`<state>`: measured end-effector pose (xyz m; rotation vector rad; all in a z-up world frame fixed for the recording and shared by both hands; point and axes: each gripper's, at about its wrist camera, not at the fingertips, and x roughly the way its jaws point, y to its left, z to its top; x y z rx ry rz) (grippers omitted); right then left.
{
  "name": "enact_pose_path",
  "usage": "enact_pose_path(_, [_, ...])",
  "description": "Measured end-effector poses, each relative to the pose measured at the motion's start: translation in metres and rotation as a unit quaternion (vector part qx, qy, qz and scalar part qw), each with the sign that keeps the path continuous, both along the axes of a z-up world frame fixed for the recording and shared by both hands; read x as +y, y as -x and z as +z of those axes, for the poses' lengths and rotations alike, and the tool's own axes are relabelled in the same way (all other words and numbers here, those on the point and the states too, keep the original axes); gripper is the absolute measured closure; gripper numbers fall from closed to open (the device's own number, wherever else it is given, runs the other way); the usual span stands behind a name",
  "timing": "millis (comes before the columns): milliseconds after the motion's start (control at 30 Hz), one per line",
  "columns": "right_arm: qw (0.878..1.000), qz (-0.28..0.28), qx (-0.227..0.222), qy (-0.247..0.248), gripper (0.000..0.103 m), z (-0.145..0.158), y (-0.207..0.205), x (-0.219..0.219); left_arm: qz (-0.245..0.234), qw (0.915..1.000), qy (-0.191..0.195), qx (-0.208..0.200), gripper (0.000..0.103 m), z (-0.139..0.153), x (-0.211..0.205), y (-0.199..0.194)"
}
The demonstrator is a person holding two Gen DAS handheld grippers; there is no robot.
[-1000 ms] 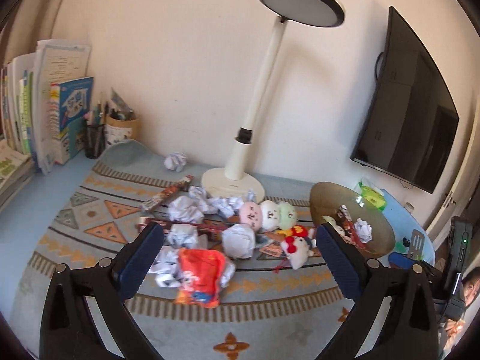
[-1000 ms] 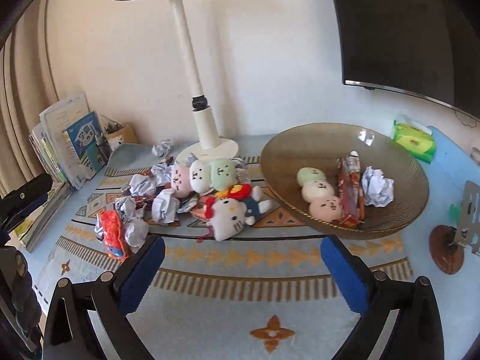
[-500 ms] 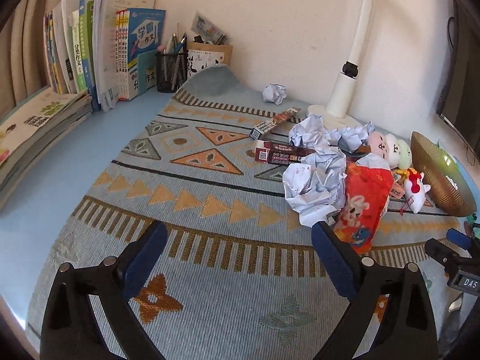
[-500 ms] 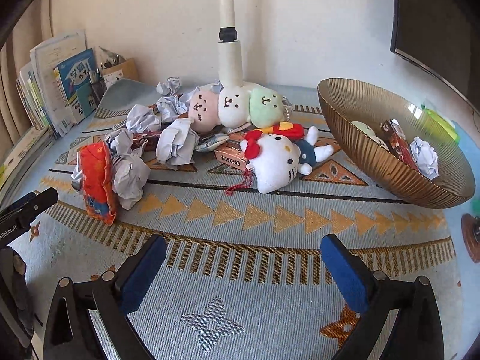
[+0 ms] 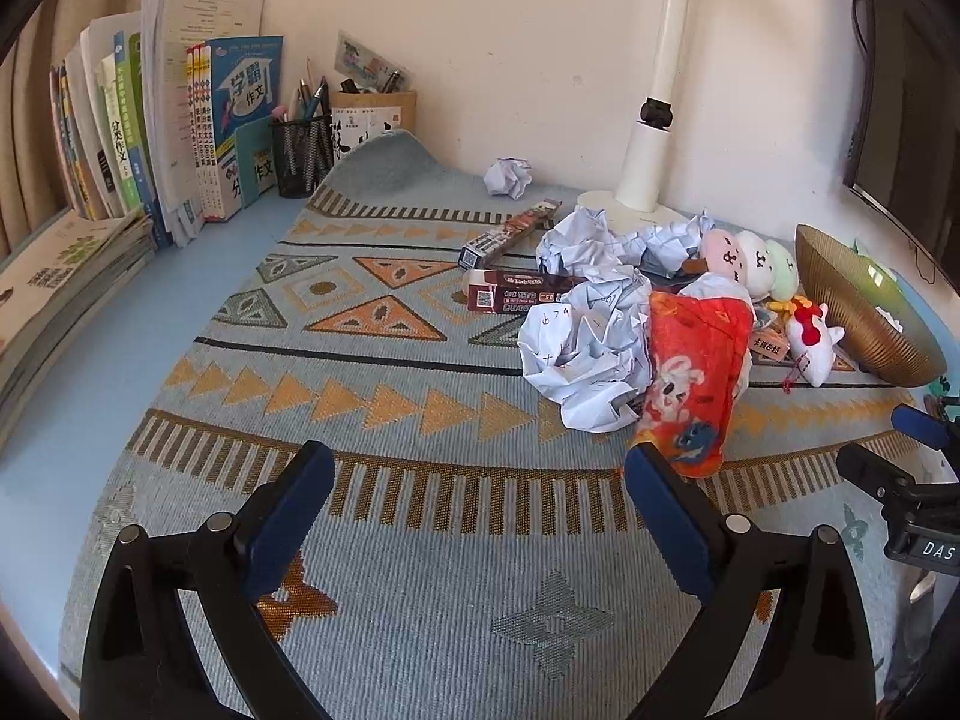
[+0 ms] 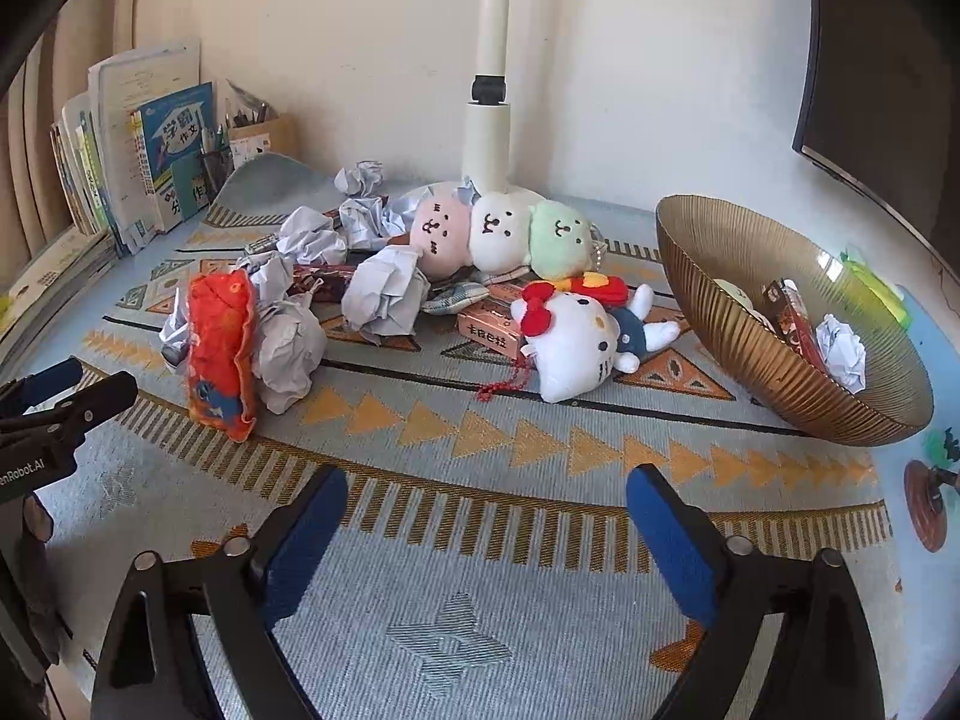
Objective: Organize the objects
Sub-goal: 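Grasp a crumpled paper wad with the left tool while the right tool grasps the red snack bag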
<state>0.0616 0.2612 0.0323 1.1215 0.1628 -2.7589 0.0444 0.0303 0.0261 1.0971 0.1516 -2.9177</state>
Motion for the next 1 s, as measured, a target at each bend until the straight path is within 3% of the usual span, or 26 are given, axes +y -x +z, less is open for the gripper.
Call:
enact_pose_path(67, [0.997, 0.032, -0.036, 0.062, 0.035, 0.0, 0.004, -0.008, 0.001, 0.9999, -0.007, 0.009, 0.005, 0.002, -0.002, -0.003])
enact_pose_path(167, [0.983, 0.068, -0.076, 0.153, 0.038, 0.0, 0.016, -0.029, 0.002, 0.9997, -0.019, 0.016, 0.005, 0.003, -0.006, -0.005])
enact_pose_path(267, [0.982, 0.078, -0.087, 0.149, 0.039, 0.001, 0.032, -0.06, -0.002, 0.9997, -0.02, 0.017, 0.005, 0.003, -0.006, -0.005])
enact_pose_path(300, [0.981, 0.08, -0.092, 0.149, 0.039, 0.0, 0.038, -0.068, 0.003, 0.9997, -0.015, 0.017, 0.01, 0.003, -0.005, -0.005])
enact_pose_path(333, [0.979, 0.082, -0.101, 0.155, 0.039, -0.001, 0.044, -0.073, 0.025, 0.9996, -0.012, 0.009, 0.01, 0.002, -0.009, -0.003])
enact_pose_path(433, [0.963, 0.088, -0.144, 0.212, 0.039, -0.01, 0.063, -0.078, 0.049, 0.9965, -0.068, -0.001, 0.01, -0.002, -0.031, 0.001])
enact_pose_path(533, [0.948, 0.082, -0.174, 0.254, 0.039, -0.023, 0.075, -0.079, 0.036, 0.9942, -0.102, 0.003, 0.008, -0.002, -0.038, -0.001])
enact_pose_path(567, [0.949, 0.076, -0.165, 0.257, 0.044, -0.023, 0.074, -0.079, 0.036, 0.9942, -0.101, 0.006, 0.008, -0.001, -0.037, -0.002])
enact_pose_path(600, [0.953, 0.068, -0.159, 0.25, 0.059, -0.023, 0.074, -0.079, 0.04, 0.9944, -0.097, 0.01, 0.008, -0.001, -0.036, -0.003])
enact_pose_path(667, [0.96, 0.045, -0.145, 0.235, 0.068, -0.022, 0.071, -0.075, 0.041, 0.9953, -0.088, 0.008, 0.008, 0.0, -0.033, -0.003])
enact_pose_path(900, [0.959, 0.026, -0.095, 0.266, 0.069, 0.005, 0.038, -0.016, 0.012, 0.998, -0.06, -0.016, 0.007, -0.004, -0.019, 0.004])
enact_pose_path(1000, [0.965, 0.025, -0.096, 0.243, 0.069, 0.011, 0.027, 0.009, -0.003, 0.9965, -0.069, -0.047, 0.007, -0.006, -0.016, 0.015])
